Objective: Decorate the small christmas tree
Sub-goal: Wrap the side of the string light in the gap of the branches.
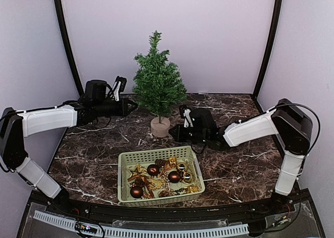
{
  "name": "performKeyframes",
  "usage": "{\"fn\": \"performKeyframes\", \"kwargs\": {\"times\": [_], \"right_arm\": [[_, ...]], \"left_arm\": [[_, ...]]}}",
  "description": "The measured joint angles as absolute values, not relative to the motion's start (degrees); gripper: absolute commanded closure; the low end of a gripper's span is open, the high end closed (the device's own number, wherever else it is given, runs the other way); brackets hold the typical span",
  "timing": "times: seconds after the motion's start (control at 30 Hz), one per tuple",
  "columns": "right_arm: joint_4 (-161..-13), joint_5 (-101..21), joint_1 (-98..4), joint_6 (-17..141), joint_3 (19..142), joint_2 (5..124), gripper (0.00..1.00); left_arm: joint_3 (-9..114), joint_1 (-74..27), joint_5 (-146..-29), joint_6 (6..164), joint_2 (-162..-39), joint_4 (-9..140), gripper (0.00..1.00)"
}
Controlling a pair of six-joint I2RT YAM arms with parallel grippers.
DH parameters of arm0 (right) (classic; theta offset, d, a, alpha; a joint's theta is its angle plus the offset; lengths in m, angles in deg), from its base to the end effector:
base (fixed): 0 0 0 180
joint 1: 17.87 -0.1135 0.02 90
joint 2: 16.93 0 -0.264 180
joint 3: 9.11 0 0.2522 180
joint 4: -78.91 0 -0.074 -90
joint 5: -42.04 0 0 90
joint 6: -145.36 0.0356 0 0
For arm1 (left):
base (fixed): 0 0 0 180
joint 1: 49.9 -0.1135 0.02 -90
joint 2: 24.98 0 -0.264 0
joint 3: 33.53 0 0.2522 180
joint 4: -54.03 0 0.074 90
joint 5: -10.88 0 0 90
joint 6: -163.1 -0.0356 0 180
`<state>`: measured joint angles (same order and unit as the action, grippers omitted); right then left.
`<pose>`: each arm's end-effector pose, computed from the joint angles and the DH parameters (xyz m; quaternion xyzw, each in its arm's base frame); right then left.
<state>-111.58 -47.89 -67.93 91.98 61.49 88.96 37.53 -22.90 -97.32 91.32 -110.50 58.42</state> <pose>0.2552 0.3049 0.1757 -0.0989 0.8366 0.3701 0.3915 0.3029 -0.1668 0.2789 0.1532 0.7937 -0.3396 0.4808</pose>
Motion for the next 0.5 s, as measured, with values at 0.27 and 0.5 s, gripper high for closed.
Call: {"fn": "performKeyframes", "kwargs": {"times": [0.27, 0.5], "right_arm": [[-108.26, -55.06, -67.73, 89.97, 58.6, 82.01, 1.0], [-102.12, -56.34, -67.75, 85.29, 59.19, 76.15, 1.0]], "left_arm": [[37.25, -25.67, -98.59, 91.56, -110.37, 58.4, 1.0], [38.12, -30.11, -103.24, 89.72, -111.17, 58.51, 1.0]]}}
